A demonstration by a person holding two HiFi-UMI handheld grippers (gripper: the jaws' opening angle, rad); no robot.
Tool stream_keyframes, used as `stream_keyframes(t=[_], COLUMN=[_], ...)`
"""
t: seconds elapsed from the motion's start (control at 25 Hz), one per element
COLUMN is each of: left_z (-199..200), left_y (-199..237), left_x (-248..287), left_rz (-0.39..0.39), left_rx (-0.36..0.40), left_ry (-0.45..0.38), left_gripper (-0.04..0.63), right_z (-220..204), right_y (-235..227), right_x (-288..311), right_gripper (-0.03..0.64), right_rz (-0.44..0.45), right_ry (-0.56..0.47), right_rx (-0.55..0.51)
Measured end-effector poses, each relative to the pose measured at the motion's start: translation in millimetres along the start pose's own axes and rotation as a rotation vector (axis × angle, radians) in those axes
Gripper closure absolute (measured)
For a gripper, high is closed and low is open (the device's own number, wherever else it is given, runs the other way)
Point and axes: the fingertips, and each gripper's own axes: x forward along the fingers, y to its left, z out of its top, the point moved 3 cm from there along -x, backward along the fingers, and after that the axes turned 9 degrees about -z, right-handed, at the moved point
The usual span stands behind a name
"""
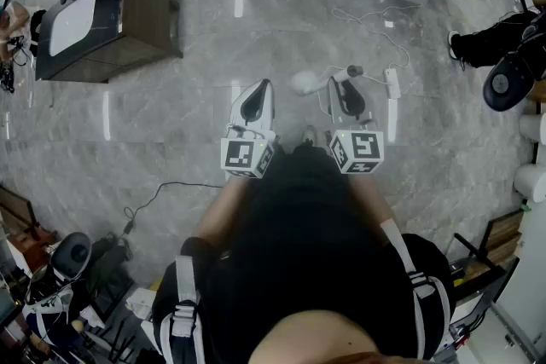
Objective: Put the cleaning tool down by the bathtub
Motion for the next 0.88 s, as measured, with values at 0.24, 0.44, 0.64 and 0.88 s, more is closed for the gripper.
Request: stream_keyframes(t=[0.24, 0.44, 0.64, 0.88], left_z=[-0.5, -1.2, -1.0, -0.2], left_y=[4.8, 9.0, 12.3, 18.9], left_x=[-1.7, -2.8, -4.9, -7.9], left_rz=[0.004, 0.001, -0.004, -0.007], left_rx=[-0.003, -0.005, -0.014, -0.017], left_ry=[0.001, 0.002, 0.000, -0.003], left_gripper=[0.588, 0.588, 0.588, 0.588], right_z=[0.6, -0.2, -1.5, -1.0], right_y=[4.5, 8.4, 12.1, 17.7], right_x=[1.8, 3.1, 2.8, 3.4], right_gripper=[0.531, 0.531, 0.531, 0.531], right_rz=[0.002, -0.003, -0.010, -0.004], right_ry=[-0.001, 0.000, 0.002, 0.000], right_rx=[-0.002, -0.003, -0.003, 0.026])
